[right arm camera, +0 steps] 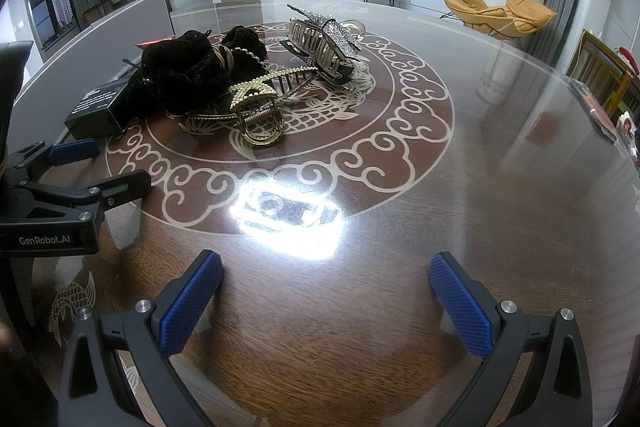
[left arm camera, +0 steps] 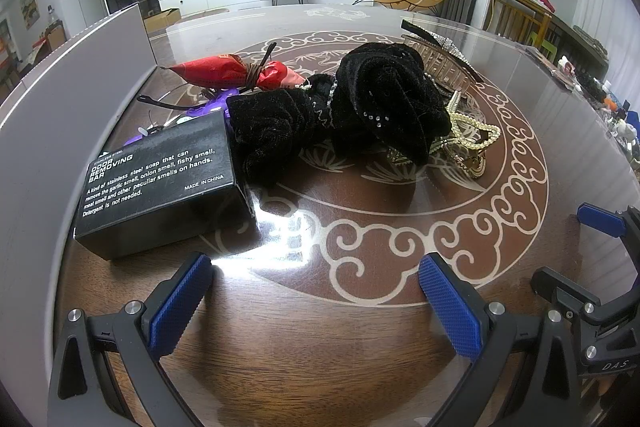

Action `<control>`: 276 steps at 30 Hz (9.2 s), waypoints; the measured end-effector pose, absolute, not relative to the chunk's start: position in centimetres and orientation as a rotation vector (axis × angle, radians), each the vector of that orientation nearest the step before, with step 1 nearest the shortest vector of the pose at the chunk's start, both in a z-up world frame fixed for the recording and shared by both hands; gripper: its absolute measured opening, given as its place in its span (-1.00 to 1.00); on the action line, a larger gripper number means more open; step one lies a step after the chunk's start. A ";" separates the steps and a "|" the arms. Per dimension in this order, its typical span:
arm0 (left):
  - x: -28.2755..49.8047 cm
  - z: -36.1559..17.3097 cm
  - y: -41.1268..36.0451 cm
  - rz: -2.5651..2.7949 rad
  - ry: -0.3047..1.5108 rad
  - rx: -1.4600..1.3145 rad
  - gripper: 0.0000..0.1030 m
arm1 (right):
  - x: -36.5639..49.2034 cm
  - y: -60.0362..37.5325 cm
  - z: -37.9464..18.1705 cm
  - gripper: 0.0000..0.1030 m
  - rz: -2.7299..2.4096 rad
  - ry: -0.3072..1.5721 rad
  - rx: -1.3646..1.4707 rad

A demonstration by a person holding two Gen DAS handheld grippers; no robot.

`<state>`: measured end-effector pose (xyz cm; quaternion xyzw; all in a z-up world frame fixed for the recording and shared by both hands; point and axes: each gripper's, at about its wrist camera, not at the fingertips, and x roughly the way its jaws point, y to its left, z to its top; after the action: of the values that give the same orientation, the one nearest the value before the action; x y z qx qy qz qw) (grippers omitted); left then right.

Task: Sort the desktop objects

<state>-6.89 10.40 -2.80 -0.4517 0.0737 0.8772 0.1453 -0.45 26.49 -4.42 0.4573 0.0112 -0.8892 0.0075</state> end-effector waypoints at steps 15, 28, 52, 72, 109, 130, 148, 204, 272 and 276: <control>-6.8 -2.8 10.3 2.527 0.212 -1.301 1.00 | -0.5 26.5 -4.4 1.00 -2.778 0.036 1.430; -6.8 -2.8 10.3 2.527 0.211 -1.300 1.00 | -0.5 26.5 -4.4 1.00 -2.779 0.036 1.430; -6.8 -2.8 10.4 2.526 0.211 -1.300 1.00 | -0.6 26.4 -4.3 1.00 -2.777 0.035 1.430; -6.8 -2.8 10.3 2.527 0.211 -1.300 1.00 | -0.6 26.5 -4.3 1.00 -2.777 0.035 1.431; -6.8 -2.8 10.3 2.526 0.211 -1.300 1.00 | -0.7 26.5 -4.3 1.00 -2.776 0.034 1.431; -1.9 -2.5 6.4 2.483 0.241 -1.283 1.00 | -10.9 21.5 -3.5 -0.35 -2.552 0.182 1.283; -13.6 1.8 5.0 2.472 0.307 -1.259 1.00 | 1.6 26.3 -3.3 -0.35 -2.621 0.058 1.251; 0.2 4.9 1.6 2.505 -0.063 -1.139 0.12 | 4.2 24.7 3.6 -0.38 -2.610 0.107 1.153; -4.6 -2.5 6.4 2.514 0.224 -1.288 1.00 | 2.0 27.7 -4.4 1.00 -2.811 0.006 1.445; -4.5 -2.5 6.4 2.514 0.224 -1.287 1.00 | 2.0 27.7 -4.4 1.00 -2.811 0.006 1.446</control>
<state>-4.50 6.40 -2.53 -0.4489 0.0783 0.8768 0.1535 1.98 27.73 -4.35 0.4572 0.0020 -0.8893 -0.0098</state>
